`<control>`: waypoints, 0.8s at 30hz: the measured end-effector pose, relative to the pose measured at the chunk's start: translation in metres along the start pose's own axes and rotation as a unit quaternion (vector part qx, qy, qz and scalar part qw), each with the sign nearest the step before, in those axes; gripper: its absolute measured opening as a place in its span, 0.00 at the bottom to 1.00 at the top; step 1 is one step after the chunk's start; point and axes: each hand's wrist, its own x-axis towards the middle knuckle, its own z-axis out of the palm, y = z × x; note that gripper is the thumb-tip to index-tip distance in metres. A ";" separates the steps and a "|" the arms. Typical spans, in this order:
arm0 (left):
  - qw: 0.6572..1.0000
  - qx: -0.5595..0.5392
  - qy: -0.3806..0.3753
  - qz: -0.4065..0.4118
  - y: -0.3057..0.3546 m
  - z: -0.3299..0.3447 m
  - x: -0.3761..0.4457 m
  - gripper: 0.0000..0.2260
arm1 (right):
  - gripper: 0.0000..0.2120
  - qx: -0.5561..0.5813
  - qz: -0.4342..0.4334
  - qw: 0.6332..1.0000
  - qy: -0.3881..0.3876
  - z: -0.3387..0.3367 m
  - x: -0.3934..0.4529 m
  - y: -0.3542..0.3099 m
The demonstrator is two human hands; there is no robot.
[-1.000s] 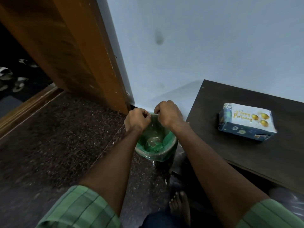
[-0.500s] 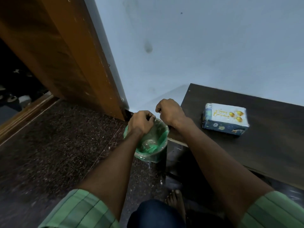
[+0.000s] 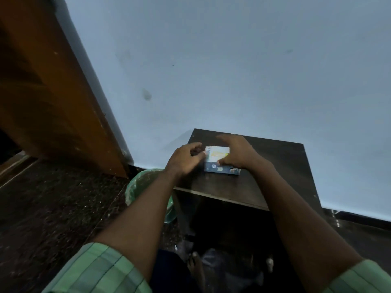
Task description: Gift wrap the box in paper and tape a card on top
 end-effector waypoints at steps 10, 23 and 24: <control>0.996 0.034 -0.031 0.074 0.046 0.080 -0.009 0.30 | 0.38 -0.019 0.045 0.999 0.014 -0.017 -0.052 0.080; 0.987 0.145 -0.038 0.053 0.074 0.092 -0.010 0.32 | 0.36 0.025 0.053 0.998 0.030 -0.014 -0.070 0.079; 0.987 0.147 -0.037 0.057 0.079 0.091 -0.011 0.31 | 0.37 0.025 0.054 0.998 0.036 -0.014 -0.073 0.080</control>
